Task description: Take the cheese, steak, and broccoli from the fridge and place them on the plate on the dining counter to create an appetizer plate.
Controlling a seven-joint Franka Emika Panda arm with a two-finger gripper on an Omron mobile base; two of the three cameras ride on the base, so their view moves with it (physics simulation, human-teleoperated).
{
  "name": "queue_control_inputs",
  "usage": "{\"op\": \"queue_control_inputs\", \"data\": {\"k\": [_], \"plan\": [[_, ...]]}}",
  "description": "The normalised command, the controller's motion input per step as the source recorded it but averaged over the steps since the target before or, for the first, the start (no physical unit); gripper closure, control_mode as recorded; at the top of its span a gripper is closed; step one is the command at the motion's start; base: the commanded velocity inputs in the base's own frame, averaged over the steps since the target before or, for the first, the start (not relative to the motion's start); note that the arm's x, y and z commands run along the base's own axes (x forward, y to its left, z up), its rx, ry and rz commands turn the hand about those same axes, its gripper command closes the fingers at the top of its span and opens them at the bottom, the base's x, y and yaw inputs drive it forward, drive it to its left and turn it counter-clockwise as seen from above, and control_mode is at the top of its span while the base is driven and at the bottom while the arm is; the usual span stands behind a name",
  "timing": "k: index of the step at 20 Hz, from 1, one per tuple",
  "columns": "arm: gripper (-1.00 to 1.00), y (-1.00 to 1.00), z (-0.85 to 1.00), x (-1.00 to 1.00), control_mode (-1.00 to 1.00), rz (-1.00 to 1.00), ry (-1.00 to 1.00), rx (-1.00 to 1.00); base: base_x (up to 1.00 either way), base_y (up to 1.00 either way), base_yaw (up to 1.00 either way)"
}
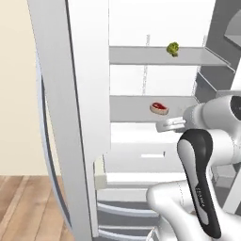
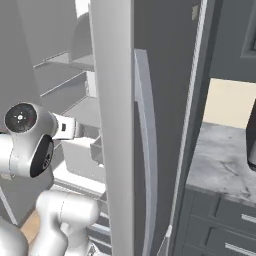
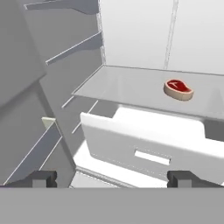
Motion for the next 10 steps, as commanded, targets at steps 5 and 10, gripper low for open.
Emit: {"op": "queue_control_inputs", "data": {"k": [5, 10], "plan": [[-1.0, 0.0, 0.0, 0.0, 1.0, 0.0, 0.0, 0.0, 0.54, 0.22, -0.41], [-1.0, 0.0, 0.0, 0.0, 1.0, 0.0, 0.0, 0.0, 0.65, 0.4, -0.35]]}}
